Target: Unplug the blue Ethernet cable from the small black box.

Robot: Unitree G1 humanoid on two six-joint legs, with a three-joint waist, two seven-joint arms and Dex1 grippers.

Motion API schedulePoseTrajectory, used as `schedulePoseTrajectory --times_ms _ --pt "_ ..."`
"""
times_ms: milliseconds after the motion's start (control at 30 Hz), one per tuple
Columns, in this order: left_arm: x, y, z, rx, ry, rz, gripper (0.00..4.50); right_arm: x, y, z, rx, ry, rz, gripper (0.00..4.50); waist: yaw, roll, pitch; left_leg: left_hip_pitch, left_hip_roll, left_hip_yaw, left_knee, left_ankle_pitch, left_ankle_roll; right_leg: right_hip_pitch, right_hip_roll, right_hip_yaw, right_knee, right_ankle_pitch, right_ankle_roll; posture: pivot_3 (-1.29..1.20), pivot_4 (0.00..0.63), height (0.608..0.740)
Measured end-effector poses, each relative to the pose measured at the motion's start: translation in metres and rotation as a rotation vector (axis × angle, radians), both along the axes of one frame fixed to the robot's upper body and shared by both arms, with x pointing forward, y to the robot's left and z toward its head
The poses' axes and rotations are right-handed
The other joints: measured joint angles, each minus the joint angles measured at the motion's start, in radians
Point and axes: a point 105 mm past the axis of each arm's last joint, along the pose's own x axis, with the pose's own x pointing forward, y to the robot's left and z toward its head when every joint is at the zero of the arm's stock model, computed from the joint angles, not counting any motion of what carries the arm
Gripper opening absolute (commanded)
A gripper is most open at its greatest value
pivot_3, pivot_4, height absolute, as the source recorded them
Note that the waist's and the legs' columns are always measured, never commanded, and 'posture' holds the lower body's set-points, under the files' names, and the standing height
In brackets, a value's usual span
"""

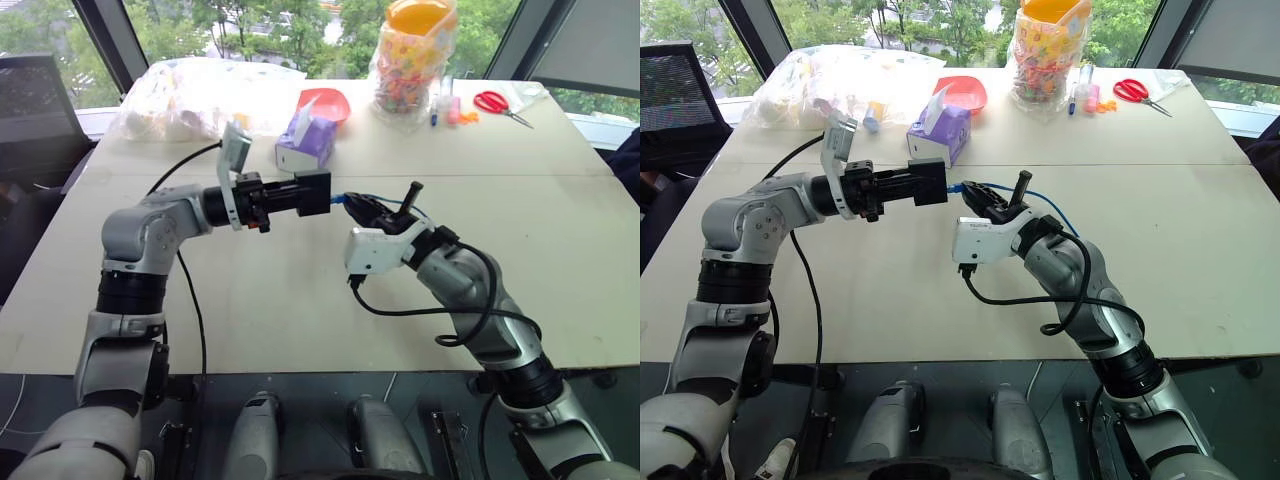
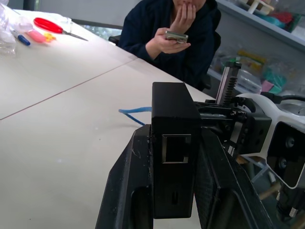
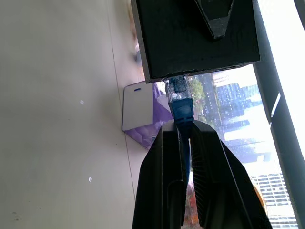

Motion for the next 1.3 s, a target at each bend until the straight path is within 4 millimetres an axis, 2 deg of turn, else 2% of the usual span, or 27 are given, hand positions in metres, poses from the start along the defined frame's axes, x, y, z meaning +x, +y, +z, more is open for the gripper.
schedulePoseTrajectory --times_ms 133,233,267,300,467,533,633,700,867,967,1167,1267,1300 --pt "-0.001 0.006 -0.002 0.038 -0.016 -0.005 0.50 0.002 -0.001 0.009 0.050 0.131 0.068 2.08 -0.002 0.000 0.000 0.001 0.000 0.000 0.000 0.000 0.000 0.001 0.000 0.000 0.000 0.000 0.000 0.00 0.150 0.735" --pt "0.003 0.016 -0.007 0.071 -0.024 0.016 0.50 0.001 -0.007 0.015 0.102 0.337 0.141 3.79 0.000 0.000 0.000 0.001 0.000 0.000 0.000 0.000 0.000 0.001 0.000 0.000 0.000 0.000 0.000 0.00 0.150 0.735" --pt "0.004 0.019 -0.008 0.076 -0.025 0.020 0.50 0.001 -0.009 0.016 0.118 0.396 0.160 4.23 0.000 0.000 0.000 0.001 0.000 0.000 0.000 0.000 0.000 0.001 0.000 -0.001 0.000 0.000 0.000 0.00 0.150 0.735" --pt "0.004 0.021 -0.009 0.081 -0.027 0.017 0.50 0.000 -0.009 0.020 0.141 0.455 0.184 4.37 0.000 0.000 0.000 0.000 0.000 0.000 0.000 0.000 0.000 0.001 0.000 -0.001 0.000 0.000 0.000 0.00 0.150 0.735" --pt "-0.006 0.021 -0.008 0.105 -0.072 -0.109 0.50 -0.009 -0.011 0.060 0.249 0.831 0.350 4.37 0.002 0.001 0.001 0.000 0.001 0.000 0.000 0.000 0.000 0.001 0.000 -0.001 0.000 0.000 0.000 0.00 0.150 0.735" --pt "-0.009 0.022 -0.003 0.103 -0.086 -0.147 0.50 -0.013 -0.011 0.069 0.311 0.961 0.408 4.37 0.002 0.000 0.000 0.000 0.001 -0.001 -0.001 0.000 0.000 0.001 0.000 -0.002 0.000 0.000 0.000 0.00 0.150 0.735" --pt "-0.014 0.019 0.010 0.080 -0.115 -0.211 0.50 -0.006 -0.007 0.065 0.467 1.211 0.439 4.37 0.001 0.000 0.000 0.000 0.001 -0.001 -0.001 0.000 0.000 0.000 0.000 -0.002 0.000 0.000 -0.001 0.00 0.150 0.735" --pt "-0.016 0.017 0.015 0.069 -0.126 -0.230 0.50 -0.001 -0.008 0.061 0.519 1.299 0.423 4.37 0.001 0.001 0.000 0.000 0.001 -0.001 -0.001 0.000 0.000 0.000 0.000 -0.002 0.000 0.000 0.000 0.00 0.150 0.735" --pt "-0.017 0.018 0.017 0.062 -0.116 -0.237 0.50 0.006 -0.007 0.058 0.575 1.395 0.406 4.37 0.000 0.001 0.000 -0.002 0.001 -0.001 -0.001 0.000 0.000 -0.002 0.000 -0.002 0.000 0.000 0.000 0.00 0.150 0.735" --pt "-0.017 0.017 0.020 0.062 -0.122 -0.239 0.50 0.007 -0.005 0.058 0.581 1.412 0.408 3.55 0.000 0.001 0.000 -0.002 0.001 -0.001 -0.001 0.000 0.000 -0.002 0.000 -0.002 0.000 0.000 0.000 0.00 0.150 0.735" --pt "-0.017 0.017 0.022 0.059 -0.124 -0.238 0.50 0.006 0.000 0.051 0.557 1.465 0.401 3.55 0.000 0.001 0.000 -0.002 0.001 -0.001 -0.001 0.000 0.000 -0.002 0.000 -0.002 0.000 0.000 0.000 0.00 0.150 0.735" --pt "-0.016 0.017 0.022 0.057 -0.125 -0.235 0.50 0.006 0.002 0.048 0.552 1.478 0.397 2.74 -0.001 0.001 0.000 -0.002 0.001 -0.001 -0.001 0.000 0.000 -0.002 0.000 -0.002 0.000 0.000 0.000 0.00 0.150 0.735" --pt "-0.016 0.018 0.023 0.054 -0.128 -0.230 0.50 0.006 0.003 0.047 0.548 1.481 0.395 2.74 -0.001 0.001 0.000 -0.002 0.001 -0.001 -0.001 0.000 0.000 -0.002 0.000 -0.002 0.000 0.000 0.000 0.00 0.150 0.735"
